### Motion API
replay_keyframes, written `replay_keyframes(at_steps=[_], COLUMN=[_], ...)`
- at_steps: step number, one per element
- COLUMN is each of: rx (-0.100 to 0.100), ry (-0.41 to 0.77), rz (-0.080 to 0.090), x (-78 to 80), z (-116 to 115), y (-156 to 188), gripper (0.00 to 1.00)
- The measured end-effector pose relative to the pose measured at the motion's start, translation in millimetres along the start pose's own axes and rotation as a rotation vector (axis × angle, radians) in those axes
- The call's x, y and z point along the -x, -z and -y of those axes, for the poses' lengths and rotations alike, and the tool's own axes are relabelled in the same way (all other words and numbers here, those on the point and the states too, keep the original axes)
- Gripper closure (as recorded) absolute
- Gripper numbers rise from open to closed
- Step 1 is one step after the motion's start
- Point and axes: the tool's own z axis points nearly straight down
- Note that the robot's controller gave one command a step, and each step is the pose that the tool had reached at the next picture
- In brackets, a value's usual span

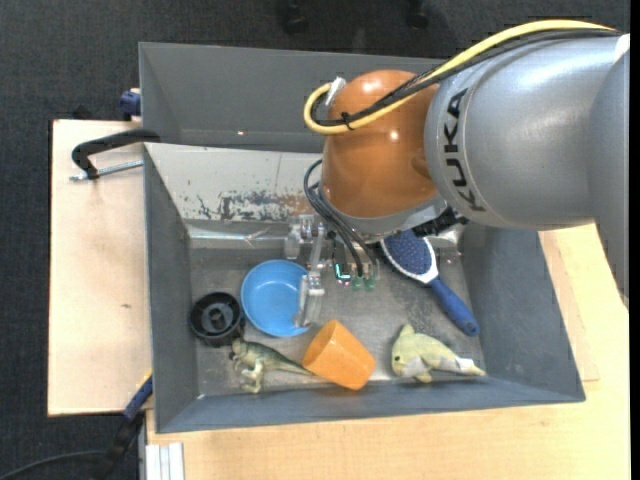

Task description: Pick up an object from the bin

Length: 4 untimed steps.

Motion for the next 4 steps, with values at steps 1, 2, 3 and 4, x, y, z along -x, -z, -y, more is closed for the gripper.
replay_keyframes(at_steps=[1, 2, 3, 4], rx=[0.003, 0.003, 0.003, 0.003], ry=[0.056, 0.056, 0.055, 0.055], rz=[0.019, 0.016, 0.013, 0.014], x=[39.3, 41.8, 43.5, 45.3], z=[-1.0, -2.5, -3.6, -4.8], y=[-112.1, -108.9, -106.6, -104.4], gripper=[0.00, 0.00, 0.00, 0.00])
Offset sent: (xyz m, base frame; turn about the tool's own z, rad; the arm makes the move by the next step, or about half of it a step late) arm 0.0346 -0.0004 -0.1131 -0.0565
